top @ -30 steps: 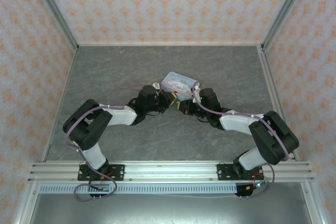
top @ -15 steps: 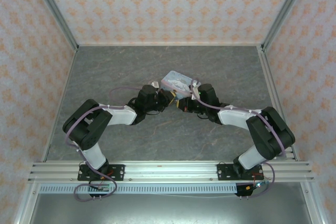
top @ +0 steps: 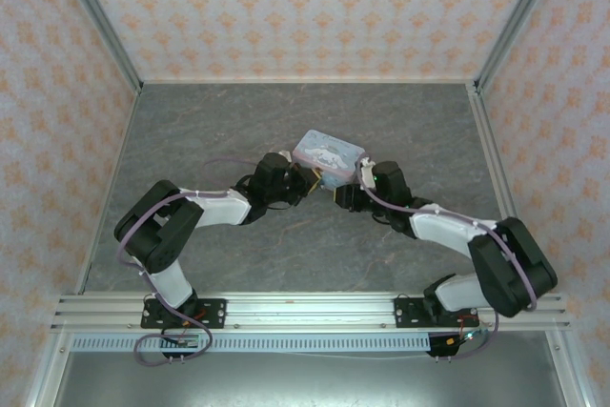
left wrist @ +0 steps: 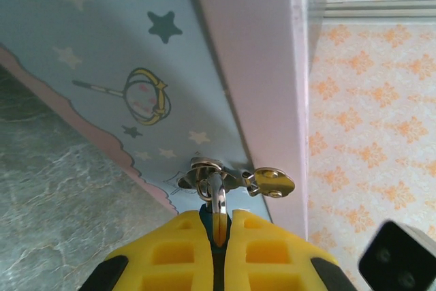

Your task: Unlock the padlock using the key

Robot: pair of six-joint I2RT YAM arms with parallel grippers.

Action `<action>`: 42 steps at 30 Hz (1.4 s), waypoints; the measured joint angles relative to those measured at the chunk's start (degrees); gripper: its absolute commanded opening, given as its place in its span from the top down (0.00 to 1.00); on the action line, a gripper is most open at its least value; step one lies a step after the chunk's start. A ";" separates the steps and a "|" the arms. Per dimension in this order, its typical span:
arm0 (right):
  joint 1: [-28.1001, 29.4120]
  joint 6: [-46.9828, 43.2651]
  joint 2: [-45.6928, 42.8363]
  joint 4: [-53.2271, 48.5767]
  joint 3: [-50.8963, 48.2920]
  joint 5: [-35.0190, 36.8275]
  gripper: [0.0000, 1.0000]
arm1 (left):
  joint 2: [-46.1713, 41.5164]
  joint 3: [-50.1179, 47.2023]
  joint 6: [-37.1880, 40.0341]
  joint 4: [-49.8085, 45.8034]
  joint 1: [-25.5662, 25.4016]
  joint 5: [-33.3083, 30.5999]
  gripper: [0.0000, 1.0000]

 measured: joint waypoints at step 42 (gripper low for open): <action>17.99 -57.51 4.31 17.77 -3.04 30.47 0.60 | 0.00 0.94 -4.55 -3.02 0.00 1.44 1.00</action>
